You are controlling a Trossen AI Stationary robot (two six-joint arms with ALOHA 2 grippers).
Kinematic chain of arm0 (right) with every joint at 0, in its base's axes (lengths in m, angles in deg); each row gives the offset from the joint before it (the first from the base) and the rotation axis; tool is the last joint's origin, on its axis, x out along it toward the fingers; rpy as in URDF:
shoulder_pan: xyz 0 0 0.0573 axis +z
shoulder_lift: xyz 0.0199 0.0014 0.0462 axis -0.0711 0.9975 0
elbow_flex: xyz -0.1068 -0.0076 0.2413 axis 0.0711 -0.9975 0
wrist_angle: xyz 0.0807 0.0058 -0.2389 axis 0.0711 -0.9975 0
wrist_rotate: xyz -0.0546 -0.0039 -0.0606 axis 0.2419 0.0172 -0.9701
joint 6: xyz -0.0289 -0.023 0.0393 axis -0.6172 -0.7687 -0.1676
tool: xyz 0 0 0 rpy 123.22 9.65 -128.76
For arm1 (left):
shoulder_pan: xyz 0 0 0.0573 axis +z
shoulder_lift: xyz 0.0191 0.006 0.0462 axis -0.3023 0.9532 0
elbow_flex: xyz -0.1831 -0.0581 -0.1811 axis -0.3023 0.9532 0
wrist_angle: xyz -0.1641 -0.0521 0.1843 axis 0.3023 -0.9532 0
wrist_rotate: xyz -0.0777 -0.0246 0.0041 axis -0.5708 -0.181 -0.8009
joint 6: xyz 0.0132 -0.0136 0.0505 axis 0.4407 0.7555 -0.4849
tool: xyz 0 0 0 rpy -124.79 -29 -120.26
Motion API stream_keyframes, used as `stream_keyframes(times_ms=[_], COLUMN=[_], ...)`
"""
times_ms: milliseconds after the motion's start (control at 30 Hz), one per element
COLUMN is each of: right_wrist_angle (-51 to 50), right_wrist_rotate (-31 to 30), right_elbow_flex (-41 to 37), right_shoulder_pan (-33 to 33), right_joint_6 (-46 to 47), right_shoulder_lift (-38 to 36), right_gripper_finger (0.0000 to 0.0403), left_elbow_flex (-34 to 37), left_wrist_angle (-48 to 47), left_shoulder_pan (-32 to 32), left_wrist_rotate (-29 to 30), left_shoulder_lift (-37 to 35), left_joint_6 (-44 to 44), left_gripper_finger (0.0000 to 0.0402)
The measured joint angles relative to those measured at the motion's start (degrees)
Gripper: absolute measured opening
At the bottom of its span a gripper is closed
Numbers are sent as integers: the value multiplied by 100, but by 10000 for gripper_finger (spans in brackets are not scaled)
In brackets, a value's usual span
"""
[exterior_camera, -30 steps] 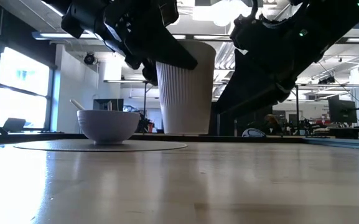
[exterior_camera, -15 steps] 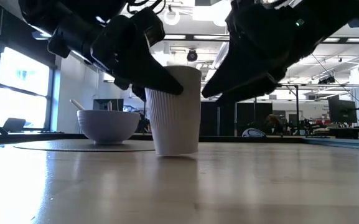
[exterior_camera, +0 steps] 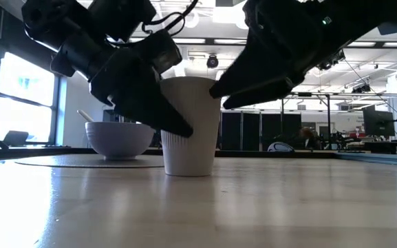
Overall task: Pick & Place Utensil
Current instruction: Put the white cup on the top right side of the gray placemat
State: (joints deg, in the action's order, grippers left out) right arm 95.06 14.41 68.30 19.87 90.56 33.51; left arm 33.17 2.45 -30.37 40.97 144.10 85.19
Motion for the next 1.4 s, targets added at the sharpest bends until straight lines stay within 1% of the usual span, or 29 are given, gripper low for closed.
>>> stream_keyframes(times_ms=[133, 300, 400, 633, 800, 900, 1000, 1133, 1400], right_wrist_angle=[341, 530, 784, 1626, 2361, 2680, 2855, 2944, 2944], right_wrist_rotate=[36, 88, 294, 822, 854, 852, 1043, 1319, 1332], right_elbow_flex=[0, 0, 0, 0, 0, 0, 0, 0, 0], right_shoulder_pan=[-28, -151, -243, -416, -528, -600, -643, -713, -754], right_joint_6=[-191, -169, -263, -757, -1165, -1362, -1498, -1446, -1275], right_shoulder_lift=[180, 401, 502, 892, 1179, 1202, 1205, 1205, 1197], right_gripper_finger=[393, 393, 394, 394, 394, 394, 393, 385, 358], left_elbow_flex=[-3, -2, -4, -4, -4, -4, -4, -4, -4], left_wrist_angle=[-141, -353, -492, -923, -966, -1035, -1050, -1172, -1550], left_shoulder_pan=[-8, -127, -204, -271, -267, -267, -264, -267, -278], left_wrist_rotate=[-4, 48, 174, 408, 461, 500, 585, 734, 779], left_shoulder_lift=[-2, -2, -2, -2, -2, -2, -2, -13, -384], left_joint_6=[-1, -4, -4, 42, 48, 96, 104, 173, 278], left_gripper_finger=[387, 387, 387, 387, 387, 387, 387, 387, 387])
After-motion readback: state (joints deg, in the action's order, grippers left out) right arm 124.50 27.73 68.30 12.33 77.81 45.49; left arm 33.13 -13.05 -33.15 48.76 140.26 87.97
